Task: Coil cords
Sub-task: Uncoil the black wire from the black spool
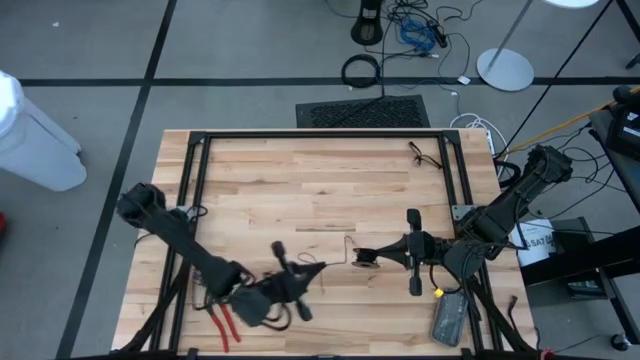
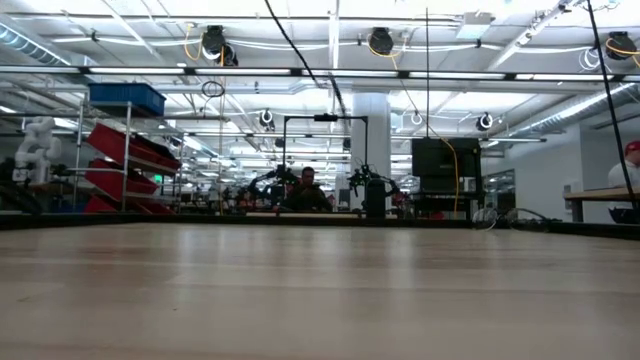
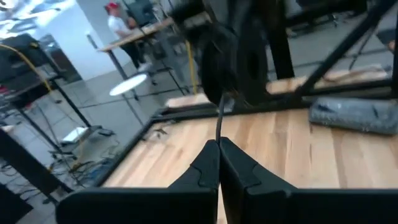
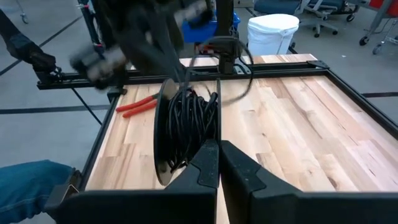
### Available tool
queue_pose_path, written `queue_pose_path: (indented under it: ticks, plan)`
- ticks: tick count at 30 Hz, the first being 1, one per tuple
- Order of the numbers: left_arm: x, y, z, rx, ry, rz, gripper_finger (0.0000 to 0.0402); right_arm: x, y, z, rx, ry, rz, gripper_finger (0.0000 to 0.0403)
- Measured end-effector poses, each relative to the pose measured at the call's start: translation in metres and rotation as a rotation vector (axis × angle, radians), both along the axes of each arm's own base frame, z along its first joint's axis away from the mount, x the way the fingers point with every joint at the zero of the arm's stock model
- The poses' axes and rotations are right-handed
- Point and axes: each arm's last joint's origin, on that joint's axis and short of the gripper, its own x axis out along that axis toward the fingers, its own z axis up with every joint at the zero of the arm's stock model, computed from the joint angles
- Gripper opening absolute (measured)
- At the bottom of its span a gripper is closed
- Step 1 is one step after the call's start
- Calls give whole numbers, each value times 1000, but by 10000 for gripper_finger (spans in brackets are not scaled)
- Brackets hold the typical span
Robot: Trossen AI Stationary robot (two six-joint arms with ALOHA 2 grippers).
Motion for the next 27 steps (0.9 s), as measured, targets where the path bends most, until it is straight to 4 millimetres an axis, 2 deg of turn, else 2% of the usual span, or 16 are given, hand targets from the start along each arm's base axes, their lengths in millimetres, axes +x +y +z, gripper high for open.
queue_pose_path:
  ticks: [5,11,14,17,21,27]
  plan:
    - [-22,-10,24,0,-62,2,2,0,0,0,6,0,-3,0]
    - [-41,-26,56,-8,-222,-66,2,3,2,-4,-4,11,-11,0]
    - [-48,-30,69,-30,-321,-147,2,6,2,-5,-9,17,-17,0]
    - [-51,-34,79,-74,-446,-299,2,6,1,-5,-10,16,-21,0]
    - [-49,-37,81,-116,-524,-485,2,6,1,-5,-14,15,-22,0]
    - [-29,-36,64,-130,-509,-533,1,7,0,-5,-17,8,-40,0]
